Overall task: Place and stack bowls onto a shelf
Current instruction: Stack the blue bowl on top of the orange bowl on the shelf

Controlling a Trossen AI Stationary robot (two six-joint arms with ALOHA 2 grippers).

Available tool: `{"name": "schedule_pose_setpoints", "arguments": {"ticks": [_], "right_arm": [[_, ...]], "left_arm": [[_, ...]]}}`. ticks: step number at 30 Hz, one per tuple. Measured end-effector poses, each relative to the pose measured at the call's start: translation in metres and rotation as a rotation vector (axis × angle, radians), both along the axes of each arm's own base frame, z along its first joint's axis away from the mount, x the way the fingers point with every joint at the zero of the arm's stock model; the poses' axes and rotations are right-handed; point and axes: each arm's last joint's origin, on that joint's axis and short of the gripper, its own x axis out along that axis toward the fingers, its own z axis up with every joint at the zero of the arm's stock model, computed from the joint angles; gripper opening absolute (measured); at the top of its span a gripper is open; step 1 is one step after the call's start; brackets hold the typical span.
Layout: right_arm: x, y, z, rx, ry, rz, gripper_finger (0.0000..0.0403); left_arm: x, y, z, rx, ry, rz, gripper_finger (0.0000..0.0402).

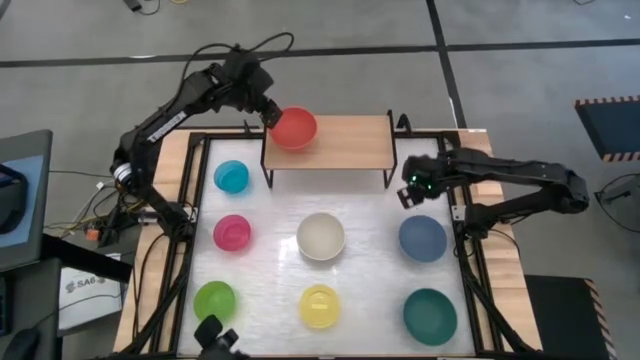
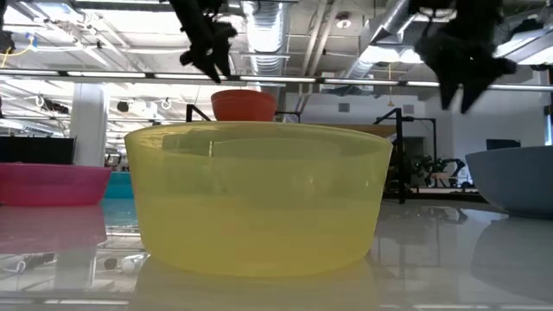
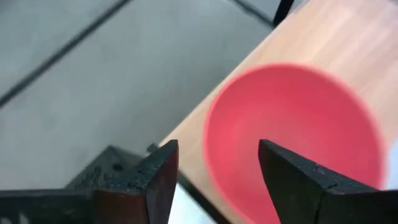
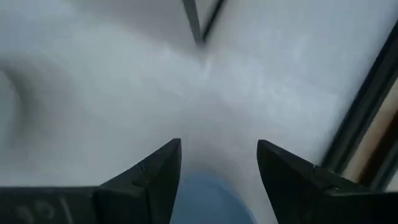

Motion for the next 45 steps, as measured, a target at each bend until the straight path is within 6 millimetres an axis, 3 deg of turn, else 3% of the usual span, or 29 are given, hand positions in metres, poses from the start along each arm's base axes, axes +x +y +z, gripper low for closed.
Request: {"name": "schedule_pose_setpoints", "arguments": {"ticks": [6, 10, 18, 22, 27, 32, 38, 45], "right_arm": [[-0.011, 0.018, -0.049, 0.176, 0.146, 0.081, 0.0235], [-0.018, 0.028, -0.067, 0.197, 0.211, 0.094, 0.0235], [-0.020, 0.031, -0.090, 0.120, 0.198, 0.066, 0.0229], [-0.018, 0.034, -0.105, 0.185, 0.172, 0.031, 0.0193], [-0.015, 0.039, -0.112, 0.193, 0.186, 0.007, 0.0112], [-0.003, 0.044, -0.107, 0.187, 0.098, 0.029, 0.0025], [0.016, 0.051, -0.075, 0.083, -0.019, 0.028, 0.0026], [0.037, 0.049, -0.027, -0.090, -0.203, 0.018, 0.0024]], "left_arm": [[-0.004, -0.031, 0.024, 0.105, -0.029, -0.046, 0.0210], [-0.001, -0.047, 0.030, 0.148, -0.021, -0.048, 0.0210], [0.018, -0.063, 0.011, 0.108, 0.000, -0.062, 0.0210], [0.025, -0.071, -0.004, 0.079, 0.037, -0.071, 0.0210], [0.030, -0.082, -0.009, 0.074, 0.060, -0.088, 0.0210], [0.027, -0.090, -0.003, 0.086, 0.044, -0.104, 0.0210], [0.023, -0.096, 0.003, 0.059, -0.015, -0.082, 0.0210], [0.047, -0.117, 0.005, 0.084, -0.102, -0.217, 0.0210]]}}
